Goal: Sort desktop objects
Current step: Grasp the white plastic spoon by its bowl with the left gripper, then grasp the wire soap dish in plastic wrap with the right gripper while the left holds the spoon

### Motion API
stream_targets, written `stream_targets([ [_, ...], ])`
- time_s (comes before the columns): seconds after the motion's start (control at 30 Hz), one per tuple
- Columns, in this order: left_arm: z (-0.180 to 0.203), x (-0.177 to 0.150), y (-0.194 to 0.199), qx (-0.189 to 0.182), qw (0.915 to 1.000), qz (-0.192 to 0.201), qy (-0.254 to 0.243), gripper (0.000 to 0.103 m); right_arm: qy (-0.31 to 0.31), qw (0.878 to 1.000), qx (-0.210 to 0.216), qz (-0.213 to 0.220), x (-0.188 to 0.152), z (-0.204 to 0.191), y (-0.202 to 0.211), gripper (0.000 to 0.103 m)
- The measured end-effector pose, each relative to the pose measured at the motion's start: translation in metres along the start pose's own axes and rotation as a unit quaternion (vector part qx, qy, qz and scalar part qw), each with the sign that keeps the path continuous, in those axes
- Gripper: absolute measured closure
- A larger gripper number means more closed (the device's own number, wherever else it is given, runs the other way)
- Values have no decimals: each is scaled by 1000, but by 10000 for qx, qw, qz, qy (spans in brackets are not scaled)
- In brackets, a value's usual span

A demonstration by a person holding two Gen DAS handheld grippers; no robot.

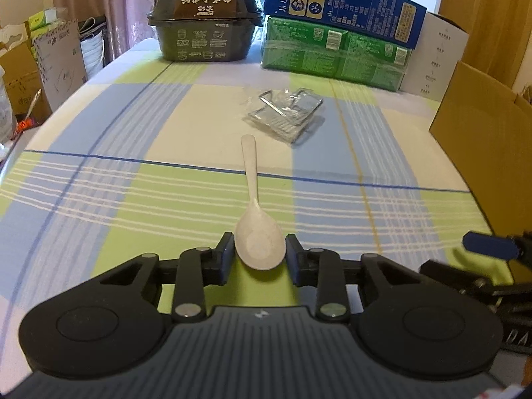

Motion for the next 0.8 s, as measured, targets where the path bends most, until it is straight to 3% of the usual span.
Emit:
stream_targets([
  [0.33, -31, 25, 17, 183, 9989, 77, -435, 76, 6, 9998, 156, 140, 16, -16, -7, 33],
  [0.5, -52, 39, 13, 59, 9995, 218, -234, 76, 34, 9992, 169, 367, 43, -30, -28, 33],
  [0.73, -67, 55, -2, -113, 9992, 355, -141, 76, 618, 9958, 155, 663, 91, -43, -70, 32],
  [0.8, -69, 58, -5, -137, 9991, 382, -120, 76, 799, 9939, 147, 753, 102, -44, -82, 25],
])
Point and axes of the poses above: each gripper's, at about its wrist camera, not at the fingertips, and y roughly against the way its jaws point, z to its right, x to its top, the point moved 9 cm from there along -y, roughly the way its jaws point, and after that the axes turned 12 degrees about -x, right-handed, at the moved point
